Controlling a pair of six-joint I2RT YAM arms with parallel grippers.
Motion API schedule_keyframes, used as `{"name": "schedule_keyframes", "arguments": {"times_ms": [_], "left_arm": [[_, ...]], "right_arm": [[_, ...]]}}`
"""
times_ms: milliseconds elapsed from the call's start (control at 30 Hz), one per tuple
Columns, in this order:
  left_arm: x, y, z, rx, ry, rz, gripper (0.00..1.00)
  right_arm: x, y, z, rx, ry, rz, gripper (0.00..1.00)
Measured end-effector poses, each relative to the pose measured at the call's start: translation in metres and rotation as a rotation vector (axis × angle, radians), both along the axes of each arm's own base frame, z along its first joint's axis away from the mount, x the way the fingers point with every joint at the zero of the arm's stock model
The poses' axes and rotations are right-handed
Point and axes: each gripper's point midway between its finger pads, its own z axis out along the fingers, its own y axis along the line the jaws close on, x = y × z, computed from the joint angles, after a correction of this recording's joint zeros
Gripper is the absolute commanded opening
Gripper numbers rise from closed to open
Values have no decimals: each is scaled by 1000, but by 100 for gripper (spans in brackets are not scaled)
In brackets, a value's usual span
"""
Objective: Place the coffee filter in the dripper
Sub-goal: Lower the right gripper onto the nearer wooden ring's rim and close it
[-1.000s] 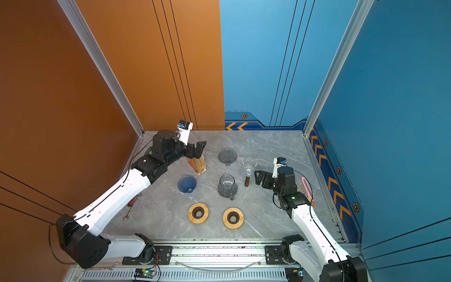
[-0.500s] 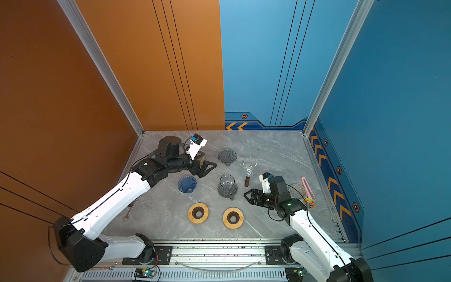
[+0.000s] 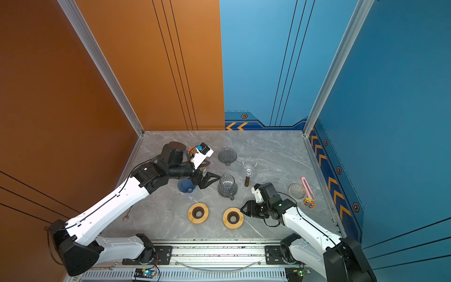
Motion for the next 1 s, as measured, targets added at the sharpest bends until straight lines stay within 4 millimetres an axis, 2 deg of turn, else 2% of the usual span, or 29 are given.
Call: {"name": "schedule_keyframes", "arguments": {"times_ms": [267, 400, 1000], "left_arm": [[-11, -9, -2, 11, -2, -28, 98], [-10, -8, -2, 16, -4, -22, 98], [-8, -8, -3, 24, -11, -10, 98]], "right_arm": [[-9, 4, -11, 26, 46, 10, 45], [-11, 7, -13, 51, 54, 13, 43], [-14, 22, -20, 147, 96, 39, 42]]}}
